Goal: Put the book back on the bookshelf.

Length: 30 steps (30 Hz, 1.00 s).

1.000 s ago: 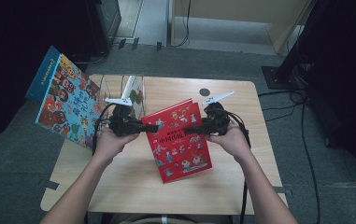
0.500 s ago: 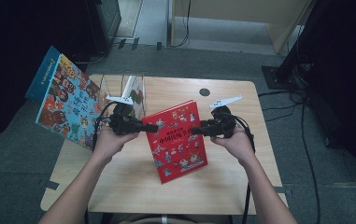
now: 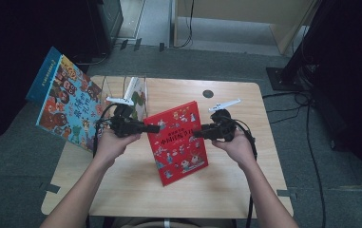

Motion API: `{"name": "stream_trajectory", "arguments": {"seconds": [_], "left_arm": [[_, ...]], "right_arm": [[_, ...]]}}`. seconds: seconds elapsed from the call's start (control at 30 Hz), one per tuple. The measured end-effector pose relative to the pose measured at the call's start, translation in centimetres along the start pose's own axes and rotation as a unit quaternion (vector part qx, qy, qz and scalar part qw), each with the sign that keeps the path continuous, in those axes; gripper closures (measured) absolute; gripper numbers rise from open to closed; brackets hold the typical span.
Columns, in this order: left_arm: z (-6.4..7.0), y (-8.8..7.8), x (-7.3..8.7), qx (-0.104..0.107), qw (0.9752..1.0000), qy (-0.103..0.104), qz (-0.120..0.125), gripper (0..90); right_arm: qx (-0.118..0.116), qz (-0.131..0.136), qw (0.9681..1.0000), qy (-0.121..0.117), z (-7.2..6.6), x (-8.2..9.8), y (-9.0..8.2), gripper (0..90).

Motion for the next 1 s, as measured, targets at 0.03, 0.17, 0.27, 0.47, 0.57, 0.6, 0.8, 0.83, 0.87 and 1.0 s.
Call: {"name": "stream_trajectory", "arguments": {"seconds": [0.03, 0.17, 0.27, 0.47, 0.57, 0.6, 0.8, 0.83, 0.87, 1.0], "left_arm": [[0.0, 0.1, 0.0, 0.001, 1.0, -0.002, 0.001, 79.5], [0.0, 0.7, -0.2, 0.001, 0.9999, -0.012, -0.012, 79.1], [0.2, 0.7, -0.2, 0.004, 0.9996, -0.025, -0.01, 80.1], [0.7, -0.1, -0.5, -0.001, 0.9991, -0.043, -0.002, 80.5], [0.6, -1.0, -0.5, -0.007, 0.9982, -0.059, 0.007, 80.5], [0.6, -1.2, -0.4, -0.011, 0.998, -0.061, 0.01, 80.5], [0.6, -3.0, -0.2, -0.022, 0.9966, -0.078, 0.018, 80.5], [0.7, -3.4, -0.2, -0.025, 0.9964, -0.079, 0.019, 80.5], [0.8, -3.7, -0.2, -0.027, 0.9961, -0.081, 0.021, 80.5], [1.3, -5.1, -0.1, -0.052, 0.9952, -0.079, 0.025, 80.5]], "right_arm": [[0.002, 0.0, 1.0, -0.002, 0.0, 0.0, 0.0, 56.4], [-0.001, -0.004, 1.0, -0.008, -0.4, -0.2, 0.3, 56.4], [0.0, -0.005, 0.9999, -0.012, -0.4, -0.2, 0.5, 56.0], [0.003, 0.006, 0.9998, -0.019, -0.3, 0.0, 0.5, 54.4], [0.017, 0.008, 0.9997, -0.014, 0.1, 0.7, 0.8, 49.8], [0.017, 0.008, 0.9997, -0.014, 0.1, 0.7, 0.8, 49.8], [0.023, 0.008, 0.9997, 0.009, 1.2, 2.5, 2.0, 48.7], [0.023, 0.008, 0.9997, 0.009, 1.2, 2.5, 2.0, 48.7], [0.024, 0.008, 0.9996, 0.012, 1.4, 2.8, 2.1, 48.5], [0.037, 0.017, 0.9991, 0.009, 1.7, 3.8, 2.9, 44.3]]}}
Point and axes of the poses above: each handheld gripper's, and its own axes: y roughly forward along the jaws, x roughly out of its underside, z roughly to its right, the point moved 1 cm from there along y, roughly forward along the jaws, and after that the axes turned 12 degrees about -z, right-handed, at the moved point
